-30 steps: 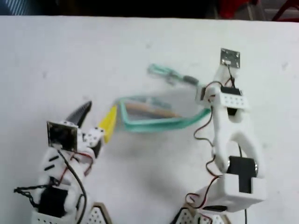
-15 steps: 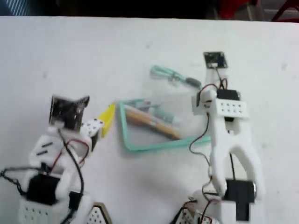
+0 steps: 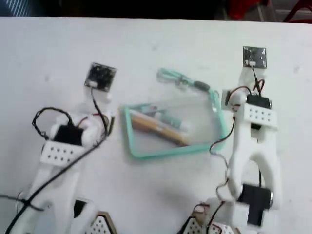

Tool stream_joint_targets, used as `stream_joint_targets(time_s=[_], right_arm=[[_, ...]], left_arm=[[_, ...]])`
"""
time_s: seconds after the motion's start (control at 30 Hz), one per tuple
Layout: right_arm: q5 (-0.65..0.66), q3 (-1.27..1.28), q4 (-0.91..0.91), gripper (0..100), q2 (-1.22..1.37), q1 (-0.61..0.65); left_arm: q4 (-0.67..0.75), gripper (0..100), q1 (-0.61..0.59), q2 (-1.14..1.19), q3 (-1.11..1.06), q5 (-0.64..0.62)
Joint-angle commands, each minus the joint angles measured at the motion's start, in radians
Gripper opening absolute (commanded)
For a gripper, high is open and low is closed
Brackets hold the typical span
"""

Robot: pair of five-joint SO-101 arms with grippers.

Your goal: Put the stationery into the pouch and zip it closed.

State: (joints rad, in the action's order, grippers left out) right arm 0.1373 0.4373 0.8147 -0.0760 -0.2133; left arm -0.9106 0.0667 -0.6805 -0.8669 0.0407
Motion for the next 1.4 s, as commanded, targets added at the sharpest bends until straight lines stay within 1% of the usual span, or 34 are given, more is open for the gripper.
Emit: stream_joint_targets(time_s=[0.0, 0.03, 0.1, 0.2, 0.33, 0.4, 0.47, 0.63, 0.73, 0.83, 1.07, 1.27, 1.37], right_arm=[[-0.11, -0.129, -0.007, 1.6, 0.148, -0.064], [-0.135, -0.163, 0.015, 1.6, 0.196, -0.076], [-0.141, -0.235, 0.065, 1.6, 0.286, -0.084], [-0.115, -0.315, 0.11, 1.7, 0.404, -0.082], [-0.06, -0.39, 0.156, 1.7, 0.506, -0.081], [-0.044, -0.416, 0.199, 1.7, 0.516, -0.073], [-0.029, -0.416, 0.205, 1.7, 0.518, -0.045], [0.077, -0.414, 0.266, 1.7, 0.521, 0.042], [0.089, -0.41, 0.308, 1.7, 0.522, 0.101], [0.089, -0.381, 0.311, 1.7, 0.516, 0.143], [0.089, -0.377, 0.32, 1.7, 0.512, 0.131], [0.08, -0.384, 0.314, 1.7, 0.51, 0.076], [0.058, -0.384, 0.314, 1.7, 0.501, 0.068]], left_arm=[[0.086, 2, -0.085, 0.116, 0.015, -0.103], [0.087, 2, -0.085, 0.14, 0.015, -0.104], [0.092, 2, -0.065, 0.189, 0.015, -0.104], [0.135, 2, -0.048, 0.251, 0.017, -0.103], [0.192, 2, -0.056, 0.337, 0.017, -0.103], [0.206, 2, -0.056, 0.367, 0.017, -0.101], [0.213, 2, -0.056, 0.392, 0.028, -0.101], [0.216, 2, -0.065, 0.415, 0.038, -0.101], [0.216, 2, -0.09, 0.414, 0.038, -0.103], [0.216, 2, -0.099, 0.414, 0.038, -0.106], [0.229, 2, -0.096, 0.42, 0.038, -0.104], [0.221, 2, -0.097, 0.424, 0.038, -0.112], [0.226, 2, -0.099, 0.46, 0.049, -0.16]])
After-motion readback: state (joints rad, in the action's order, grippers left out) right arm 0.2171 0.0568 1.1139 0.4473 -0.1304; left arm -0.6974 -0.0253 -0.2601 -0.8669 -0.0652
